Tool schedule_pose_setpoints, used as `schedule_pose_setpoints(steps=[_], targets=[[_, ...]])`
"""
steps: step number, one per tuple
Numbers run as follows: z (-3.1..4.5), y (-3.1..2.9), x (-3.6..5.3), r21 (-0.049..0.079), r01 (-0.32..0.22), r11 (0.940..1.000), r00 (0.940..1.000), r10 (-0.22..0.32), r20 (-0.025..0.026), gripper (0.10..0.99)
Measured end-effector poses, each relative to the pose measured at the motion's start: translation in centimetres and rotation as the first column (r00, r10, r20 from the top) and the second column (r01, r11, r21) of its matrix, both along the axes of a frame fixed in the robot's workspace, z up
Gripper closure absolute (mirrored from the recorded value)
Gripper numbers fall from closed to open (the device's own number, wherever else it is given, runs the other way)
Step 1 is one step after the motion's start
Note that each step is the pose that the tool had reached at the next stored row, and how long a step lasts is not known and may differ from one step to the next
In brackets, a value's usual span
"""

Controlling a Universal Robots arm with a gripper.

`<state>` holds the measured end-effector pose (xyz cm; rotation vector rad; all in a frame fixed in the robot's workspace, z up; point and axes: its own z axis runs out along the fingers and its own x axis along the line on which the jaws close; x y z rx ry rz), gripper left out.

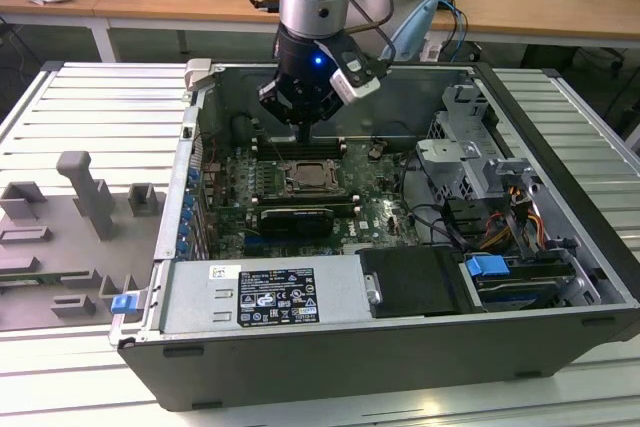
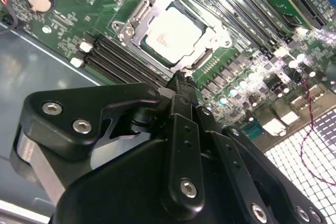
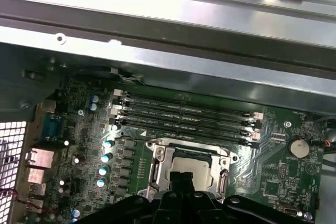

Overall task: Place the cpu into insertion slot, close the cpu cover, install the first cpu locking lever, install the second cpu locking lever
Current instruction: 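Install the first cpu locking lever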

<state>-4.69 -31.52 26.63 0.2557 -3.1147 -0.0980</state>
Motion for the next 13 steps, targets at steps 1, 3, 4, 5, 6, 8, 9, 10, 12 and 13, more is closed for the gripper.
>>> schedule_pose_setpoints(steps=[1,3,4,5,6,8,9,10,12,13], targets=[[0.0,0.0,-0.2,0.0,0.0,1.0,1.0,0.0,0.0001,0.98],[0.0,0.0,-0.39,0.001,0.0,1.0,1.0,0.0,0.0,0.98],[0.0,0.0,-0.45,0.001,0.0,1.0,1.0,0.0,0.0001,0.98],[0.0,0.0,-0.5,0.001,0.0,1.0,1.0,0.0,0.0,0.98],[0.0,0.0,-0.56,0.001,0.0,1.0,1.0,0.0,0.0,0.98],[0.0,0.0,-0.63,0.001,0.0,1.0,1.0,0.0,0.0,0.98],[0.0,0.0,-0.67,0.001,0.0,1.0,1.0,0.0,0.0,0.98],[0.0,-0.01,-0.71,0.001,0.0,1.0,1.0,0.0,0.0,0.98],[0.0,-0.01,-0.86,0.001,0.0,1.0,1.0,0.0,0.0001,0.98],[0.0,-0.01,-0.96,0.001,0.0,1.0,1.0,0.0,0.0001,0.98]])
